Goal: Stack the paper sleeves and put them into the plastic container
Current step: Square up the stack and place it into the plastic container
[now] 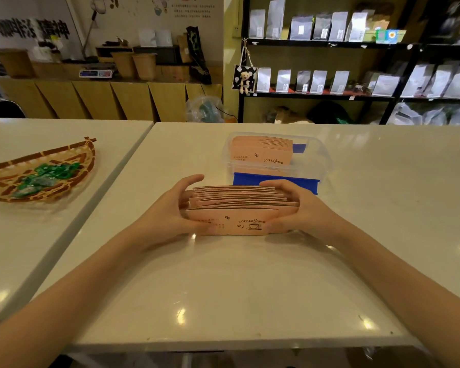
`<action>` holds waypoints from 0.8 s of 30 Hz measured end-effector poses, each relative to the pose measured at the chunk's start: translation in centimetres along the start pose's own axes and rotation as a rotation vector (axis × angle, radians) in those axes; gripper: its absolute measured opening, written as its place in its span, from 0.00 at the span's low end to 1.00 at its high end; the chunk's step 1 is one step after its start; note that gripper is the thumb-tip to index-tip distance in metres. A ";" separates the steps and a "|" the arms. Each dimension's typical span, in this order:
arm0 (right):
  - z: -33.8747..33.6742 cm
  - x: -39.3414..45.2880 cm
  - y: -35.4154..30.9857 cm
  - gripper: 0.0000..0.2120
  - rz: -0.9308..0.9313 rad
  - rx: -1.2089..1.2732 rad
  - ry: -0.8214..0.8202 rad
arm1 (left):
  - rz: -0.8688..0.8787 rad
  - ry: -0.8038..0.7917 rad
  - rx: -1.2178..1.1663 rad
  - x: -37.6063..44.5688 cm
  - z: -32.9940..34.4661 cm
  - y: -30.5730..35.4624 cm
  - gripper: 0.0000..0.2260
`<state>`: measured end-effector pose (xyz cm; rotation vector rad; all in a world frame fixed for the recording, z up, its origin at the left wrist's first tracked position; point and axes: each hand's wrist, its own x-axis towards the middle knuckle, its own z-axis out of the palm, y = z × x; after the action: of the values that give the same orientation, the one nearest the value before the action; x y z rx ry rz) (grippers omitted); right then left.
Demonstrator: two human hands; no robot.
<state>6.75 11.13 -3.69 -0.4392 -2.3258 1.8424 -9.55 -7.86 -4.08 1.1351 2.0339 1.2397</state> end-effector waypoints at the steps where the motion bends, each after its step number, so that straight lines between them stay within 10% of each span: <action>1: 0.2 0.0 0.1 0.34 -0.003 0.025 0.007 | -0.002 0.007 -0.001 0.0 0.3 -0.1 0.41; 24: 2.4 0.2 0.2 0.37 -0.095 -0.033 0.130 | 0.065 0.112 -0.023 0.1 2.5 -0.2 0.44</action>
<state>5.86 9.03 -4.43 -0.4314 -2.2529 1.6834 -7.80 -6.64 -5.37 1.1531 2.0725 1.3846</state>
